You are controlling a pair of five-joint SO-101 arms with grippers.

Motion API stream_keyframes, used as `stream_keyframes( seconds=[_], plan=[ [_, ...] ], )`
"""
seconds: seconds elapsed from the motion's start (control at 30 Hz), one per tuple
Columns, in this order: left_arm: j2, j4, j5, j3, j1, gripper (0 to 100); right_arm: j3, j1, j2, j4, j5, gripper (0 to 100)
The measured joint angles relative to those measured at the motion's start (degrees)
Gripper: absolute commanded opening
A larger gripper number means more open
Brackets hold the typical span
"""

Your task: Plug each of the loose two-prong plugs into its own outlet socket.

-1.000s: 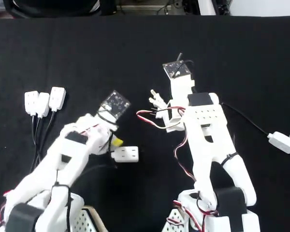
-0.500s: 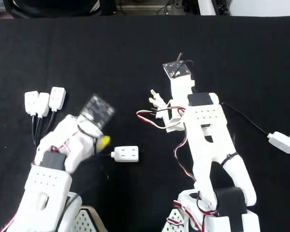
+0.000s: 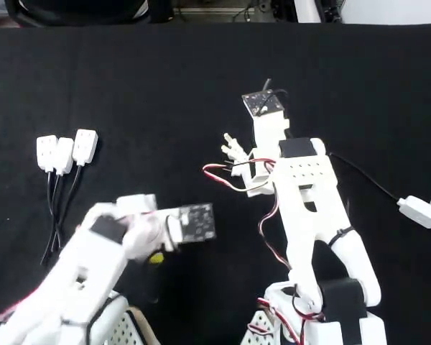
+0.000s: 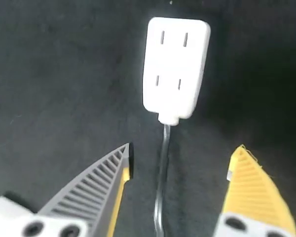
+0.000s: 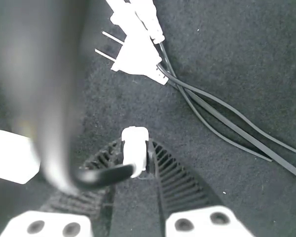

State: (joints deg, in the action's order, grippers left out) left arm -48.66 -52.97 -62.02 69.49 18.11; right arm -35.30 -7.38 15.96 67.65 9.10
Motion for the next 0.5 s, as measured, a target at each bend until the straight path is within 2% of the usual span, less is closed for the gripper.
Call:
stream_keyframes(
  seconds=[0.13,0.3,0.5],
  plan=[
    [19.96,1.23,2.2,-10.55,1.67,30,0.0,0.0,0.0,0.0,0.0,1.1],
    [41.76,0.7,7.82,-25.14,2.2,22,0.0,0.0,0.0,0.0,0.0,1.1],
    [45.63,-0.62,14.86,-29.01,3.16,15,0.0,0.0,0.0,0.0,0.0,1.1]
  ],
)
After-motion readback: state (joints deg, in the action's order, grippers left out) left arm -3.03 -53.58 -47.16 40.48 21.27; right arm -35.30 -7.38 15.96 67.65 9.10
